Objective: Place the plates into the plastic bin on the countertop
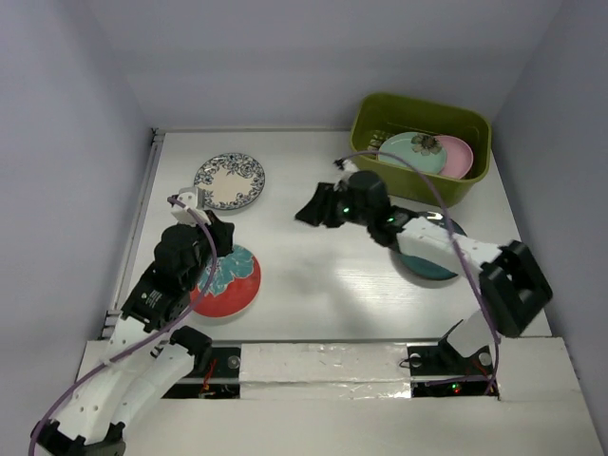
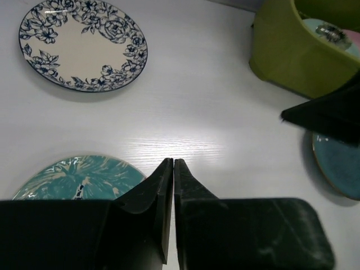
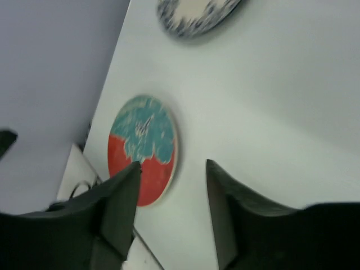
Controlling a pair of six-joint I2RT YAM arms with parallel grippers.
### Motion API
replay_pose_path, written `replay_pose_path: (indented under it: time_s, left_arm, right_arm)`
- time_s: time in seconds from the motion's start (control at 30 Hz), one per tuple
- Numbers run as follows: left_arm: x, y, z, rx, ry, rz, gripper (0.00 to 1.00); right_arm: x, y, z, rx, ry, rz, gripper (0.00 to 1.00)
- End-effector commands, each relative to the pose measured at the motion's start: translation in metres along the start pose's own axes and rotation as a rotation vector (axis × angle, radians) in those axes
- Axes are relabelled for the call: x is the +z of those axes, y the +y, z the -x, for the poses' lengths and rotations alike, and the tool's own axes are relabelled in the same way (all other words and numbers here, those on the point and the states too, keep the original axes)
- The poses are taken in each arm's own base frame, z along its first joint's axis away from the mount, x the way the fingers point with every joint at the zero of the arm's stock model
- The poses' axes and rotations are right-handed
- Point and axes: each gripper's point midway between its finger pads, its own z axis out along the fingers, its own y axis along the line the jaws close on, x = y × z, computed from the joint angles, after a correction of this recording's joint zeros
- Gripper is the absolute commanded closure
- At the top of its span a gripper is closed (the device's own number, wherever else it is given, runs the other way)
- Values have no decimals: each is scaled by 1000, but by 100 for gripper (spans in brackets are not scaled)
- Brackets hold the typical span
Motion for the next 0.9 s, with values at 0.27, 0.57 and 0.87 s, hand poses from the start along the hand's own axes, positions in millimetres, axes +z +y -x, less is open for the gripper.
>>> replay_pose_path:
  time_s: [0.27,0.57,0.87]
  left_arm:
    - [16,-12,7,-20,16,-10,74]
    - [18,0,8,-18,-5,42,66]
    - [15,7,19,-38,-54,51,64]
  right_arm:
    - [84,74,-157,152,268,335,27]
    - [114,74,-229,270,429,375,47]
    - [123,73,-242,318,476,398,80]
